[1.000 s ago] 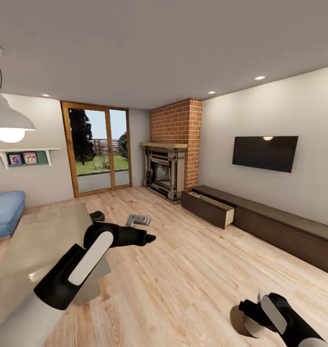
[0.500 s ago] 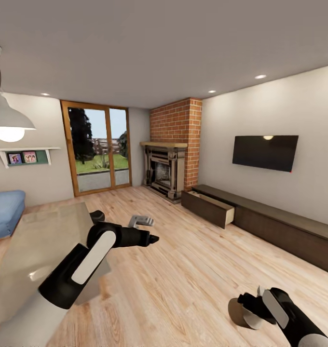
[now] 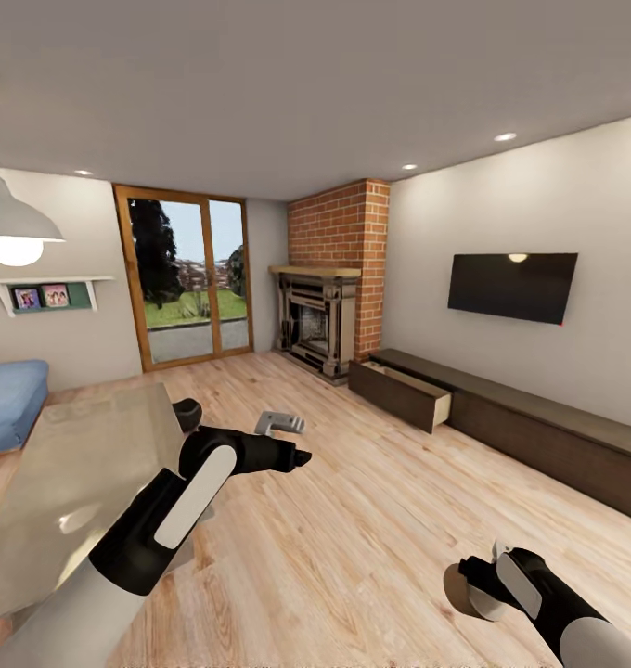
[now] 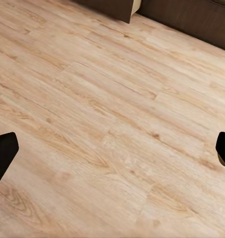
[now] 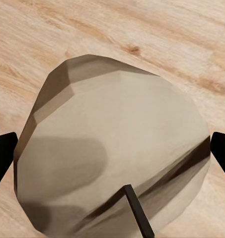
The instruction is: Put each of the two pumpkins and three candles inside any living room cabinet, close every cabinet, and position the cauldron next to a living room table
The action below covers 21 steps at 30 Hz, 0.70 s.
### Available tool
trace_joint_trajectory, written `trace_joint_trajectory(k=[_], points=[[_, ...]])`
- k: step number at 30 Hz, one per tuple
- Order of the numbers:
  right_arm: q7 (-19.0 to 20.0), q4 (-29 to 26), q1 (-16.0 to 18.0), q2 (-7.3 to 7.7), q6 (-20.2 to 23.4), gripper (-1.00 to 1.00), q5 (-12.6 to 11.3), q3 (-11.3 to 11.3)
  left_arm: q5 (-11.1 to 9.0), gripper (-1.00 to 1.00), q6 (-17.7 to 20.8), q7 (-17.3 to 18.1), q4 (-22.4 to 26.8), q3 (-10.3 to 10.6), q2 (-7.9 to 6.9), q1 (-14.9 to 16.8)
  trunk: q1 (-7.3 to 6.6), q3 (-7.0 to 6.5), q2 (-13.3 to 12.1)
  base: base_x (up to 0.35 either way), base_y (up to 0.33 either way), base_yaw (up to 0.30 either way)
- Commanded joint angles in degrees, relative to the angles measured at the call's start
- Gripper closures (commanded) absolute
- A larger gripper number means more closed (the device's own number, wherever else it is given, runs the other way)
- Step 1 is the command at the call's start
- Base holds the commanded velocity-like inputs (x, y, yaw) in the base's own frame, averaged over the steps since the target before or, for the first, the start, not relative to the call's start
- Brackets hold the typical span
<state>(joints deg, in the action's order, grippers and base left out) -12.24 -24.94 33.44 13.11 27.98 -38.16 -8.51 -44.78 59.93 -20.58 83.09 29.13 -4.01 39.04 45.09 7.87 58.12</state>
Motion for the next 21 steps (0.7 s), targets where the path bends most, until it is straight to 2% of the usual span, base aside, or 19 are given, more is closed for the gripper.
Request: trace_joint_trajectory(k=[1,21], points=[[-0.51,-0.13,0.04,0.07,0.16,1.0,-0.61,-0.45,-0.58,-1.0,0.07,-0.6,0.05,0.12,-0.04,0.07,0.01,0.19,0.07,0.0,0.0,0.0],[-0.5,-0.02,0.05,0.07,0.23,1.0,-0.63,-0.46,-0.48,-1.0,0.07,-0.6,0.05,0.14,-0.04,0.07,0.01,2.08,0.07,0.0,0.0,0.0]])
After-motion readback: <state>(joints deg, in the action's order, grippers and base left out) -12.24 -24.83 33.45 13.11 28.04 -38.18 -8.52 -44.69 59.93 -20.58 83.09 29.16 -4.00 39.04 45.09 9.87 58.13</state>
